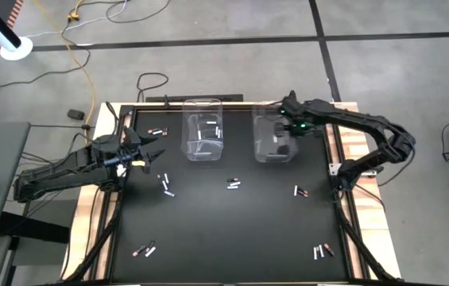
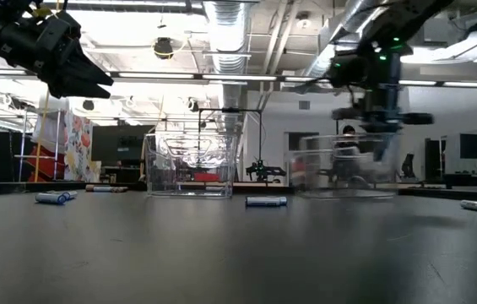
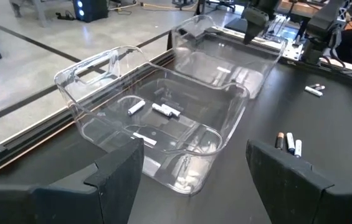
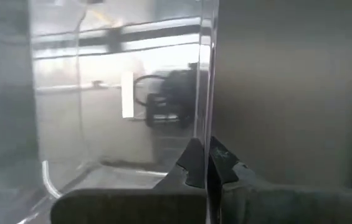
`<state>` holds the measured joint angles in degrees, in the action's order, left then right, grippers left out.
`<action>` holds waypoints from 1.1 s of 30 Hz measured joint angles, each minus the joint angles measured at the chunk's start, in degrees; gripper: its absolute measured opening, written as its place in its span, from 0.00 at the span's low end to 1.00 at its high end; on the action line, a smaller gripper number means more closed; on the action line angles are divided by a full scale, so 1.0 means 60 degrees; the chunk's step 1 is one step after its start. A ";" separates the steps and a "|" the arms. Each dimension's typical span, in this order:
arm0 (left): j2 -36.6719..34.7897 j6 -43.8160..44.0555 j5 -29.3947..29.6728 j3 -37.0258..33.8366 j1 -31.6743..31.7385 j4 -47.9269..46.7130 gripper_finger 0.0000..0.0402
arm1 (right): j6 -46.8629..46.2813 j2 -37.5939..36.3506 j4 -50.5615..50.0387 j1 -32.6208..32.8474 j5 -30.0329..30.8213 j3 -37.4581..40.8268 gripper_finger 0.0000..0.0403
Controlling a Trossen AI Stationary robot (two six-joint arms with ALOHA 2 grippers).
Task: Sort batteries
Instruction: Adjust all the transparent bin
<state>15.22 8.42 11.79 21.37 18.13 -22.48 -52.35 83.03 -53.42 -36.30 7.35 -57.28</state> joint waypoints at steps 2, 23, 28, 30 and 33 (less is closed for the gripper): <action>-0.0003 -0.0003 0.0000 0.0000 0.0000 0.0011 0.69 | -0.0218 0.0471 -0.0072 0.0332 -0.0032 -0.0472 0.00; 0.0000 -0.0003 0.0000 0.0000 0.0000 0.0009 0.69 | -0.1563 0.3750 -0.0168 0.1178 0.0060 -0.3995 0.00; 0.0000 -0.0003 -0.0003 0.0000 0.0000 -0.0011 0.69 | -0.1484 0.3739 -0.0324 0.1156 0.0055 -0.4068 0.02; 0.0000 -0.0004 -0.0002 0.0000 0.0000 -0.0022 0.69 | -0.1460 0.3719 -0.0344 0.1152 0.0055 -0.4068 0.03; 0.0000 -0.0189 0.0000 -0.0003 0.0000 -0.0022 0.69 | -0.1127 0.3707 -0.0425 0.1149 0.0055 -0.4068 0.03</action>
<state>15.22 7.29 11.79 21.35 18.13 -22.61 -59.12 105.27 -55.97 -29.41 7.68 -81.69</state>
